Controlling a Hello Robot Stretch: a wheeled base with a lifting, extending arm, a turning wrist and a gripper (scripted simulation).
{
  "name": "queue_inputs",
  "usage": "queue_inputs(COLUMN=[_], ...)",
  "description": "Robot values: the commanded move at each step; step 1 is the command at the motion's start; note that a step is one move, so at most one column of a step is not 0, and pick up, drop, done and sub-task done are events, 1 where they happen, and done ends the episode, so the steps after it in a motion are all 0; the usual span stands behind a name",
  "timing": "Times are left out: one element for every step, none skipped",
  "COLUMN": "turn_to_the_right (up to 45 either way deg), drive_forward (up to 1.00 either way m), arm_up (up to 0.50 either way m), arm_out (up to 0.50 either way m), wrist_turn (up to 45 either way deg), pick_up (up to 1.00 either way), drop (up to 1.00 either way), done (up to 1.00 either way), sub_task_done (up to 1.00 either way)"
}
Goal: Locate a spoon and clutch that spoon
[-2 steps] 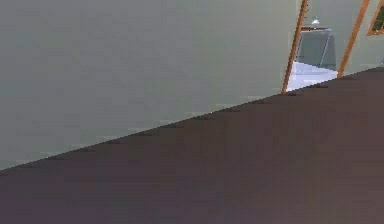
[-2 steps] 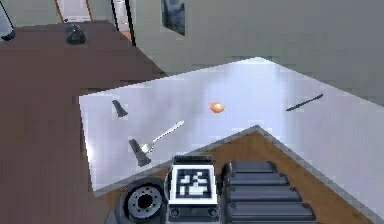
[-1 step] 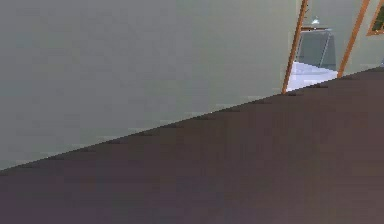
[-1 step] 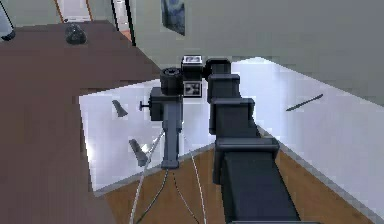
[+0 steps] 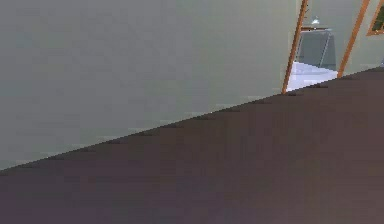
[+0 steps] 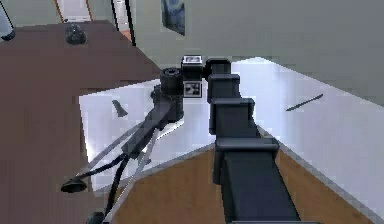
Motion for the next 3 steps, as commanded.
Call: queue_inputs(turn_to_the_right=[0.0,0.0,0.0], drive_forward=[0.0,0.0,0.0], arm_up=[0.0,0.0,-0.16], arm_out=[0.0,0.0,0.0], wrist_turn=[45.0,45.0,0.0], pick_up=[0.0,0.0,0.0], drop=[0.0,0.0,0.0], done=[0.0,0.0,0.0], sub_task_done=[0.0,0.0,0.0])
